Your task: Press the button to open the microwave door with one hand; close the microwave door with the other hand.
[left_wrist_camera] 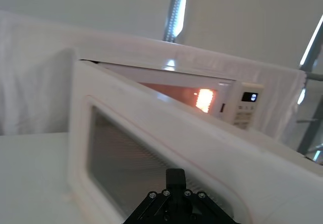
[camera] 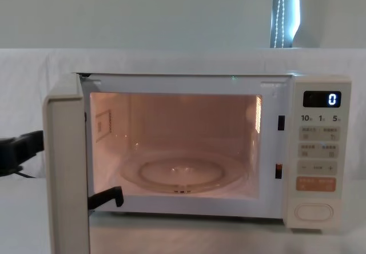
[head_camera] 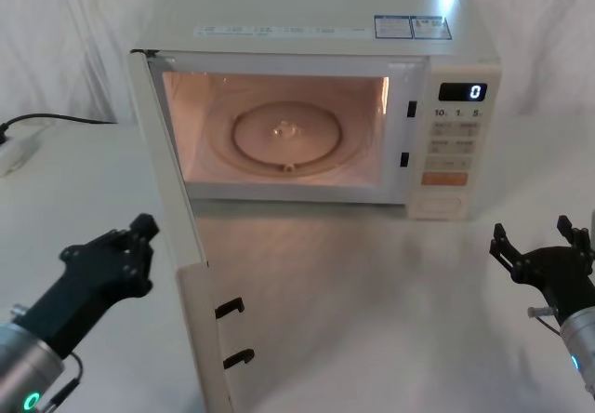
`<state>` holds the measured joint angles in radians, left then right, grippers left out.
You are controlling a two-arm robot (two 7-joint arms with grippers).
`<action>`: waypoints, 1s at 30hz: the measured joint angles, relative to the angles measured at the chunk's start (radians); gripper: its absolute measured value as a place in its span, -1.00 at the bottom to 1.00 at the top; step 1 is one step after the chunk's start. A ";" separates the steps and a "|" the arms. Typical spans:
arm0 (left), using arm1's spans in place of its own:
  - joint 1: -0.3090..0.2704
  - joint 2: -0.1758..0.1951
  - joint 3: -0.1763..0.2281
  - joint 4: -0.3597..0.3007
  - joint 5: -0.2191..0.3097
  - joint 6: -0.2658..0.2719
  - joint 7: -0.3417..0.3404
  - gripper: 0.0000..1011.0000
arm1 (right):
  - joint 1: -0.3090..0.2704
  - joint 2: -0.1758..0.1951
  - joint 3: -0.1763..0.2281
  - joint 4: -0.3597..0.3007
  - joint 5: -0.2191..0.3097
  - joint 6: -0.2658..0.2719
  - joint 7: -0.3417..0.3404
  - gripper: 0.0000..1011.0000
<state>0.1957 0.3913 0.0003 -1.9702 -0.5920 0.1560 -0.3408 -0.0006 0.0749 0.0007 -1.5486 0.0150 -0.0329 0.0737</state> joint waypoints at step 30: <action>-0.271 -0.016 0.195 0.193 -0.001 -0.027 0.033 -1.00 | 0.000 0.000 0.000 0.000 0.000 0.000 0.000 0.98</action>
<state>-0.0753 0.3755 0.1956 -1.7769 -0.5930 0.1291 -0.3075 -0.0007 0.0750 0.0006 -1.5486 0.0151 -0.0329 0.0737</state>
